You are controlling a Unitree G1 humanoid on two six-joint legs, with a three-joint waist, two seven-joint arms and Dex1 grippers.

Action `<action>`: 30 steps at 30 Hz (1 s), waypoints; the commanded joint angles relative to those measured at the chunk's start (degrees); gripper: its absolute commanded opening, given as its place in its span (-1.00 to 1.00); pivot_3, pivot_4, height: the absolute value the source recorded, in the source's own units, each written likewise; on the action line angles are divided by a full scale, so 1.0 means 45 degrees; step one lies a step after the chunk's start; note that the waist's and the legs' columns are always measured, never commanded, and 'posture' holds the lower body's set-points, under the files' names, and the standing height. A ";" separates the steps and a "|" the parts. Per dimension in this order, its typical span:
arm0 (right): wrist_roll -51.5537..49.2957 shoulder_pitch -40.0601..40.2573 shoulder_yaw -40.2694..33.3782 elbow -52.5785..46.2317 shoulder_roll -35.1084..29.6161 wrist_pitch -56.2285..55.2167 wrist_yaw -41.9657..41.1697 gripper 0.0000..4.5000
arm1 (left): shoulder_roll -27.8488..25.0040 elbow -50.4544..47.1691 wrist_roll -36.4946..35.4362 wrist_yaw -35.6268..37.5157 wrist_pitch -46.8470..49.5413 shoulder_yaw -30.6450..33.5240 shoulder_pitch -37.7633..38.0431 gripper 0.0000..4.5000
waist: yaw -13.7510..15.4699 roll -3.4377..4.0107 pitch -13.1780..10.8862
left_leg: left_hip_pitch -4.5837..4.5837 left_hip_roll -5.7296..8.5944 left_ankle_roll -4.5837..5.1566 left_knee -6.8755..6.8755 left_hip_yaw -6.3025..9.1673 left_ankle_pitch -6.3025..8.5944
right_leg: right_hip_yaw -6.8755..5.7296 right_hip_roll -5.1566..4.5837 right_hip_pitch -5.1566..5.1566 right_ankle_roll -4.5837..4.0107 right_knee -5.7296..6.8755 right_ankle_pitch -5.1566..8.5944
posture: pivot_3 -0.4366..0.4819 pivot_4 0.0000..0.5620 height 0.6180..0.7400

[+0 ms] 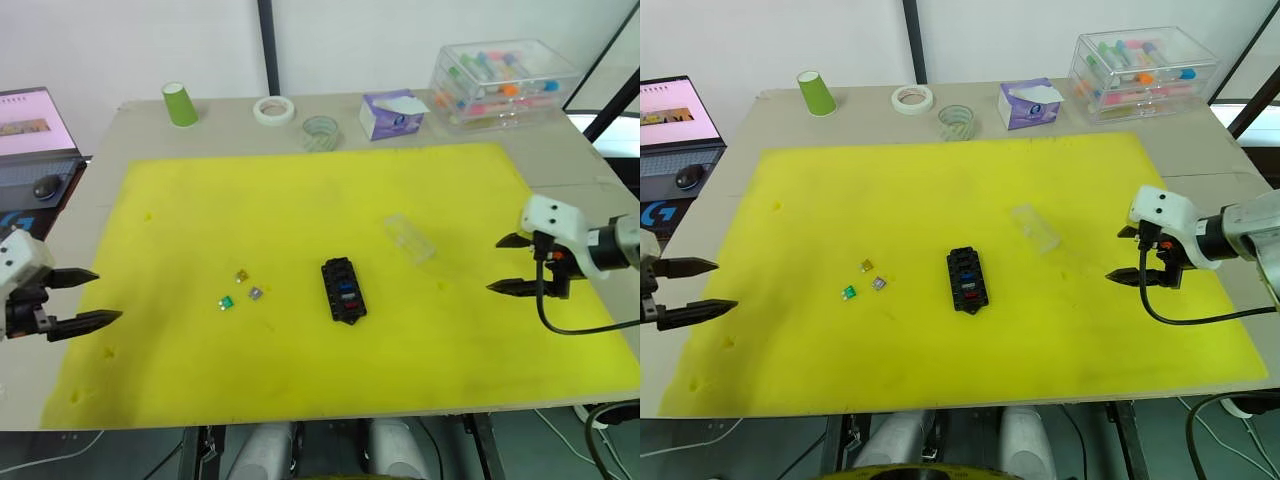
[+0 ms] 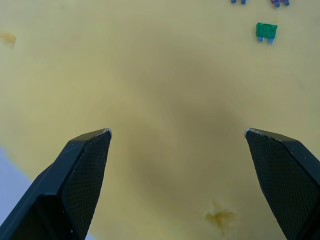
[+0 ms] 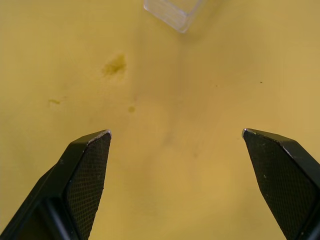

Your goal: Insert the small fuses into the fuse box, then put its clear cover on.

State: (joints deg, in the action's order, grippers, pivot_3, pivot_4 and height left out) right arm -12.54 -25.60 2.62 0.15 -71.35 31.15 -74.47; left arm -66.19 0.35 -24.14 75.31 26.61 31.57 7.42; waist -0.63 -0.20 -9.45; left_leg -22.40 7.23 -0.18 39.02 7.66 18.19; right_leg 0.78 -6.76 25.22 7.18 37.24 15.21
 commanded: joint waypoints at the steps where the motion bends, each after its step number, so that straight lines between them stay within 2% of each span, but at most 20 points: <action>1: -0.0101 -0.0305 -0.0497 -0.0481 -0.0139 0.0099 0.0055 0.99 | -0.0020 -0.0145 0.0041 0.0033 -0.0303 -0.0237 -0.0168 1.00 | -0.0008 0.0000 0.0000 | 0.0000 0.0000 0.0000 0.0000 0.0000 0.0000 | 0.0000 0.0000 0.0000 0.0000 0.0000 0.0000 | -0.05 -0.47 1.00; 6: -0.0580 -0.1251 -0.0179 -0.1429 0.0544 0.0779 -0.0013 0.99 | 0.0233 -0.0666 -0.0421 -0.0087 -0.0020 -0.1136 -0.0967 1.00 | -0.0015 0.0013 -0.0008 | 0.0000 -0.0005 0.0000 -0.0001 0.0000 0.0000 | 0.0002 0.0004 0.0005 0.0000 0.0003 0.0000 | -0.05 -0.47 1.00; 11: -0.1943 -0.3413 0.0432 -0.3039 0.2237 0.2504 -0.0025 0.99 | 0.0732 -0.1391 -0.1277 0.0026 0.1084 -0.2771 -0.2526 1.00 | -0.0028 0.0014 -0.0008 | -0.0002 -0.0007 0.0000 0.0001 -0.0001 0.0000 | 0.0003 0.0006 0.0007 0.0001 0.0005 -0.0001 | -0.05 -0.47 1.00; 15: -0.3126 -0.4734 0.1155 -0.4395 0.3750 0.3771 0.0071 0.99 | 0.1198 -0.1347 -0.2385 0.0537 0.2906 -0.4119 -0.3660 1.00 | -0.0027 0.0010 -0.0006 | -0.0008 -0.0006 0.0000 0.0006 0.0002 0.0000 | 0.0001 0.0006 0.0009 0.0002 0.0005 -0.0001 | -0.05 -0.47 1.00; 22: -0.3229 -0.5697 0.2622 -0.5190 0.5571 0.4128 0.0789 0.99 | 0.1914 0.0569 -0.3249 0.1049 0.5879 -0.5973 -0.5602 1.00 | -0.0012 -0.0015 0.0003 | -0.0010 0.0001 0.0001 0.0030 0.0016 -0.0001 | -0.0008 0.0010 0.0007 0.0002 0.0020 -0.0001 | -0.05 -0.47 1.00; 30: -0.3183 -0.5886 0.3111 -0.5312 0.6154 0.4047 0.1354 0.99 | 0.2566 0.2629 -0.3038 0.1217 0.7147 -0.7008 -0.6871 1.00 | -0.0066 -0.0017 0.0005 | -0.0010 0.0005 0.0000 0.0028 0.0018 -0.0002 | -0.0017 0.0013 0.0018 0.0002 0.0027 -0.0001 | -0.05 -0.47 1.00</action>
State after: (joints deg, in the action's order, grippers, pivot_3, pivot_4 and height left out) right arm -27.15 -50.91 17.19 -22.27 -43.73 49.80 -68.92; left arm -54.62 10.99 -37.95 79.96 58.27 0.59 -22.88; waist -0.93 -0.28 -9.42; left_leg -22.45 7.25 -0.18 39.15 7.74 18.18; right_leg 0.70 -6.70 25.31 7.19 37.37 15.21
